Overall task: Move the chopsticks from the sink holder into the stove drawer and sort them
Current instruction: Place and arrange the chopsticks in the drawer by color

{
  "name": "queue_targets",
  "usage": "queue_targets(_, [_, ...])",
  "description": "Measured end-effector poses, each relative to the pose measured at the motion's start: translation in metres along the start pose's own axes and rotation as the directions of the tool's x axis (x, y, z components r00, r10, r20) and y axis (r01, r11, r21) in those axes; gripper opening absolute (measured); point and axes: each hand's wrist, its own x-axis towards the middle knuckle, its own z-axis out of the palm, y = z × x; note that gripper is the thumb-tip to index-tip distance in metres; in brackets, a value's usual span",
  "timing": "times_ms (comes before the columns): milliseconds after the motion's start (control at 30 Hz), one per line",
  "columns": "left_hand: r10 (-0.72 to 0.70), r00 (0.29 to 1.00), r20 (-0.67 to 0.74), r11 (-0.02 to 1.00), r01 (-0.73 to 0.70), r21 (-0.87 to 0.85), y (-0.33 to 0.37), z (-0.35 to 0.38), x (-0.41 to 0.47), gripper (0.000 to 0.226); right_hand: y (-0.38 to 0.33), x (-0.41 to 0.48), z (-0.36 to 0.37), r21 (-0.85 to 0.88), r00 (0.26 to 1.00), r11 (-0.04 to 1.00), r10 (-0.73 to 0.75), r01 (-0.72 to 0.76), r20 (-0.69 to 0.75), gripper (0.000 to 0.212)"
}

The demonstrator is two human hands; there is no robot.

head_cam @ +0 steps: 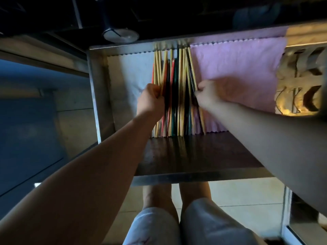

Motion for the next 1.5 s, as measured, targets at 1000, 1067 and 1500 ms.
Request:
queue_targets(1000, [0.044, 0.998, -0.048, 0.951, -0.027, 0.307, -0.014, 0.009, 0.004, 0.026, 0.025, -0.024, 0.004, -0.12, 0.935, 0.94, -0.333, 0.319, -0.124, 0.017])
queue_targets(1067, [0.031, 0.998, -0.046, 0.943, -0.014, 0.333, -0.013, 0.009, 0.004, 0.023, 0.024, -0.022, 0.006, -0.133, 0.939, 0.944, -0.319, 0.303, -0.127, 0.016])
queue_targets(1500, [-0.172, 0.983, 0.072, 0.945, 0.144, 0.293, -0.008, 0.0, 0.013, 0.017, 0.004, -0.018, 0.002, 0.023, 0.997, 0.997, -0.071, 0.072, -0.006, 0.024])
